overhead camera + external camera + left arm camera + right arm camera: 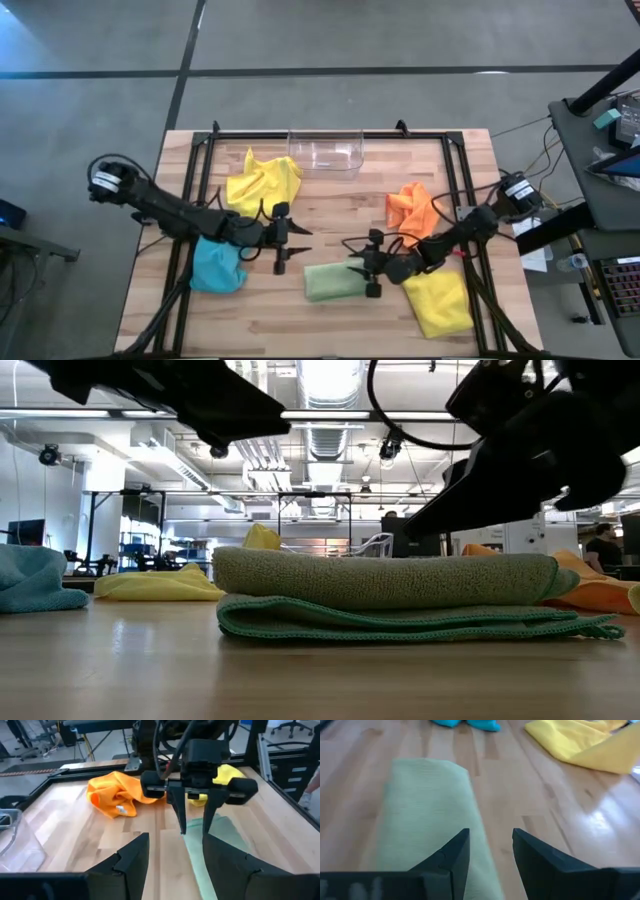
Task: Fold microfiber towels
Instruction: Put the light green microfiber cloth into the transparent bin
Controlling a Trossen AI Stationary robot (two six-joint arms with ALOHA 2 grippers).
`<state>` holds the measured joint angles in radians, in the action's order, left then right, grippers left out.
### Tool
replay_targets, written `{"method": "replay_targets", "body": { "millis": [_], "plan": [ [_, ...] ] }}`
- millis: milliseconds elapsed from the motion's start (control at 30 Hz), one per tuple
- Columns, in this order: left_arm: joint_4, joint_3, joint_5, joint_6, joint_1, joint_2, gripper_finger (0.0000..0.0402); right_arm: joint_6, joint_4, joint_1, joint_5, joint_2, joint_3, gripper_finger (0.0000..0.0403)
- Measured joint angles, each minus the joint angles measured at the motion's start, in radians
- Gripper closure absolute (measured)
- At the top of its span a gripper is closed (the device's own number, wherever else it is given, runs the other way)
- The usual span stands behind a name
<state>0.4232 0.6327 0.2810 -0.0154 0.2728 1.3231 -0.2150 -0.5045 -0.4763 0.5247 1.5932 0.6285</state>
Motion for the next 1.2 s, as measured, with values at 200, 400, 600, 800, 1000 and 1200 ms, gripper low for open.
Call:
{"method": "replay_targets", "body": {
  "millis": [200,400,600,800,1000,1200],
  "plan": [
    [0.021,0.004,-0.213,-0.032,-0.098,0.058,0.0233,0.070,0.013,0.055,0.000,-0.014,0.000,0.0261],
    [0.028,0.044,-0.348,-0.057,-0.131,0.178,0.0233,0.108,0.072,0.089,0.002,-0.092,0.000,0.0261],
    [0.064,0.067,-0.406,-0.151,-0.117,0.315,0.0233,0.115,0.151,0.089,0.000,-0.190,0.000,0.0261],
    [0.021,0.095,-0.481,-0.188,-0.098,0.363,0.0220,0.094,0.179,0.085,-0.006,-0.228,-0.002,0.0261],
    [-0.095,0.124,-0.485,-0.182,-0.099,0.310,0.0175,0.082,0.194,0.068,-0.009,-0.229,-0.002,0.0261],
    [-0.157,0.119,-0.486,-0.186,-0.088,0.311,0.0131,0.027,0.188,0.063,-0.107,-0.221,-0.002,0.0261]
  ]
}}
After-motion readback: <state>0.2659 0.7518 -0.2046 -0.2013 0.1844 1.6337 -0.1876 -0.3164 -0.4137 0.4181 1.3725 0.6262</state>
